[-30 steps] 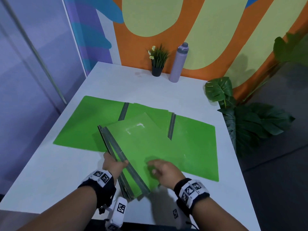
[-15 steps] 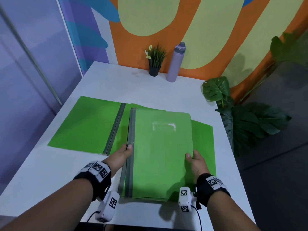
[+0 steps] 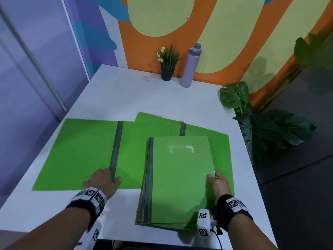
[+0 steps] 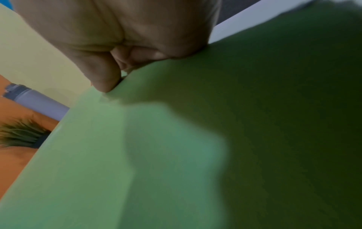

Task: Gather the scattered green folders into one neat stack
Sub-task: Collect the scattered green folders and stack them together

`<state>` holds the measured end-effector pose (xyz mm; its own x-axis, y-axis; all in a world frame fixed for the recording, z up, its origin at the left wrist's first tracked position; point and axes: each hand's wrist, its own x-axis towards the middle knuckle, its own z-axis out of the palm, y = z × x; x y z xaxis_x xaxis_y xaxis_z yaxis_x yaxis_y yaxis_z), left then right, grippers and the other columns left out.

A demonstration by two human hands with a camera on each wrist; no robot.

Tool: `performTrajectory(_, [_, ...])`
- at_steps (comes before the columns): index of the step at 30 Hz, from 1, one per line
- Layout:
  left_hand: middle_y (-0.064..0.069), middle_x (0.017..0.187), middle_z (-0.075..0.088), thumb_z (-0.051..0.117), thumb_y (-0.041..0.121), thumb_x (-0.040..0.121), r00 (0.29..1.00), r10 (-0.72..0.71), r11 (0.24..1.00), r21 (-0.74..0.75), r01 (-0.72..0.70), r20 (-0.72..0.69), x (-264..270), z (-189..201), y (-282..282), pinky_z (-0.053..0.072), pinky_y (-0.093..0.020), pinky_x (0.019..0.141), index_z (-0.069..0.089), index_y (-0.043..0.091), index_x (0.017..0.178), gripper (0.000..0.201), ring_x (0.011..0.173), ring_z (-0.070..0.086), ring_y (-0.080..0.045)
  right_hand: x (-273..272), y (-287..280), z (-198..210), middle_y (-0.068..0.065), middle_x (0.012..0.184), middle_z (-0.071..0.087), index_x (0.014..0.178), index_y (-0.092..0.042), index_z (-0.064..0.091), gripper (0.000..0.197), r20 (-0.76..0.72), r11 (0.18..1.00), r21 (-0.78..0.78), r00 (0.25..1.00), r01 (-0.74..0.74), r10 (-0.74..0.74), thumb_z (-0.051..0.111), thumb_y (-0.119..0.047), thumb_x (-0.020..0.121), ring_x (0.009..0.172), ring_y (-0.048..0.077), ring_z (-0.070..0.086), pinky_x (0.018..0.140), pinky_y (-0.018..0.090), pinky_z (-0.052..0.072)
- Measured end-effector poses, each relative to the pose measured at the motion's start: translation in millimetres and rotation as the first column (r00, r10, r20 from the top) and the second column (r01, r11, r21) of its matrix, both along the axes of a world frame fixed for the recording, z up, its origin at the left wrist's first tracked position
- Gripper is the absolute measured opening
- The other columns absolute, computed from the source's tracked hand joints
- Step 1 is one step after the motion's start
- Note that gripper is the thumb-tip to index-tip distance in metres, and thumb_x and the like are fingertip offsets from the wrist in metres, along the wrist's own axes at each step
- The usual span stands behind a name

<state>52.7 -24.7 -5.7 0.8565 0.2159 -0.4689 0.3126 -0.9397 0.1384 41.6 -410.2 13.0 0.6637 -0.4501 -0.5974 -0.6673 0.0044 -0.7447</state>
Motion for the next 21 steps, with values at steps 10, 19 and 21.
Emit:
performTrajectory(10, [-0.010,0.112,0.052,0.046,0.053,0.087,0.975,0.192,0.978,0.110,-0.180,-0.110,-6,5,1,0.043,-0.053,0.100,0.061,0.018,0.112,0.045,0.113,0.050,-0.031,1,17,-4,0.007,0.155,0.027,0.144,-0.015,0.032,0.055,-0.016,0.999,-0.006,0.999,-0.051,0.051,0.053,-0.014,0.093,0.140,0.034,0.024,0.112,0.055,0.022])
performTrajectory(19, [-0.015,0.100,0.051,0.042,0.017,0.093,0.936,0.255,0.966,-0.115,-0.233,0.242,15,62,-15,0.048,-0.041,0.079,0.054,-0.001,0.087,0.023,0.083,0.052,-0.029,-3,10,-9,0.011,0.154,0.028,0.145,-0.011,0.030,0.054,-0.072,0.986,-0.154,0.996,-0.068,0.058,0.049,-0.011,0.094,0.138,0.035,0.029,0.112,0.052,0.027])
performTrajectory(21, [-0.017,0.104,0.052,0.039,0.005,0.092,0.901,0.216,0.972,-0.165,-0.165,0.376,19,98,-17,0.044,-0.037,0.076,0.057,-0.004,0.098,0.022,0.088,0.051,-0.030,-4,4,-7,0.012,0.153,0.029,0.145,-0.013,0.029,0.054,-0.084,0.986,-0.159,0.996,-0.051,0.038,0.048,-0.012,0.094,0.136,0.036,0.033,0.110,0.052,0.030])
